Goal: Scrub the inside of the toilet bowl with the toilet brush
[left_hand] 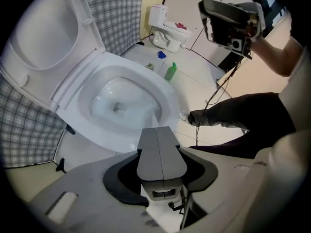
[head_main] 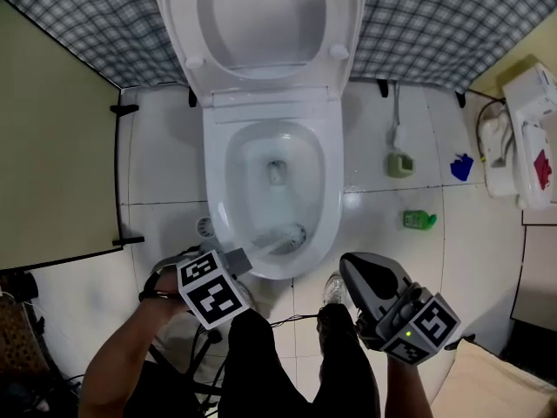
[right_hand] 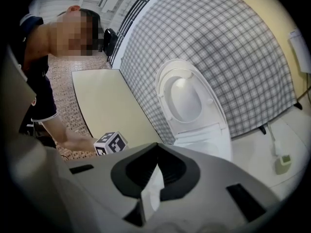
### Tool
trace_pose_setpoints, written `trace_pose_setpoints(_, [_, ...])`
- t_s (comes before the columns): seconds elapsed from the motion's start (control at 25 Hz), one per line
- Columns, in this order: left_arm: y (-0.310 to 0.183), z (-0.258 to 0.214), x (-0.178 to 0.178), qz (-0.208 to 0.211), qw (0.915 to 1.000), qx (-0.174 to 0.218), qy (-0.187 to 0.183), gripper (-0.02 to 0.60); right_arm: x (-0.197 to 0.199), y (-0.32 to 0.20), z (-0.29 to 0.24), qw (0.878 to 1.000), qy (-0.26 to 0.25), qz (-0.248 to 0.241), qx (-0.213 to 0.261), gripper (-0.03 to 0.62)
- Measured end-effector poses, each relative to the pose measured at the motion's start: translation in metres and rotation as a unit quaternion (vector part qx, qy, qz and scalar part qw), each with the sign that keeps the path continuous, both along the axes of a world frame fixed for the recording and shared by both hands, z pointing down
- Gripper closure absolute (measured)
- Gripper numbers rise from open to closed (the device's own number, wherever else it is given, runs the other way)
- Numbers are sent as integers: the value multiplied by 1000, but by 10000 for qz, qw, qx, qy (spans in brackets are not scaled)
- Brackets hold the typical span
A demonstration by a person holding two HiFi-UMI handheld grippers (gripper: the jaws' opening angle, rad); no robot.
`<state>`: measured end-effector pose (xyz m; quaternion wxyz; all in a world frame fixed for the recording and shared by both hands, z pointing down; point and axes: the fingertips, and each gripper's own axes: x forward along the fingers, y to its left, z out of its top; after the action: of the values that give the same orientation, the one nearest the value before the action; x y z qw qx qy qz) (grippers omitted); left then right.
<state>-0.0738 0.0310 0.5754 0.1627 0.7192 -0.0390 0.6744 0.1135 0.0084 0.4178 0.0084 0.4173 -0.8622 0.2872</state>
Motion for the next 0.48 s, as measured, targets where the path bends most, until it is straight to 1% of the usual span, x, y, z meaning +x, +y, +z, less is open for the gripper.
trace_pose_setpoints(0.08, [9,-4,1,56,9999,-83,72,390,-6,-2,-5,10000,-9,-16,45,593])
trace_pose_setpoints(0.16, [10,-4,4,-30,9998,-75,187,390,-10,-3,-9,10000,-11,-35,82,593])
trace_pose_setpoints(0.28, [7,1,14,-464,9973,-80,557,390,-11,-2,-8,10000,7,-19,80,594])
trace_pose_setpoints(0.36, [4,10,23,-813,9937,-82,772,390,-8,0,-5,10000,11,28,22,593])
trace_pose_setpoints(0.48, [-6,21,38,-1266,9869,-8,1000,388,-6,3,0,10000,-15,82,-49,593])
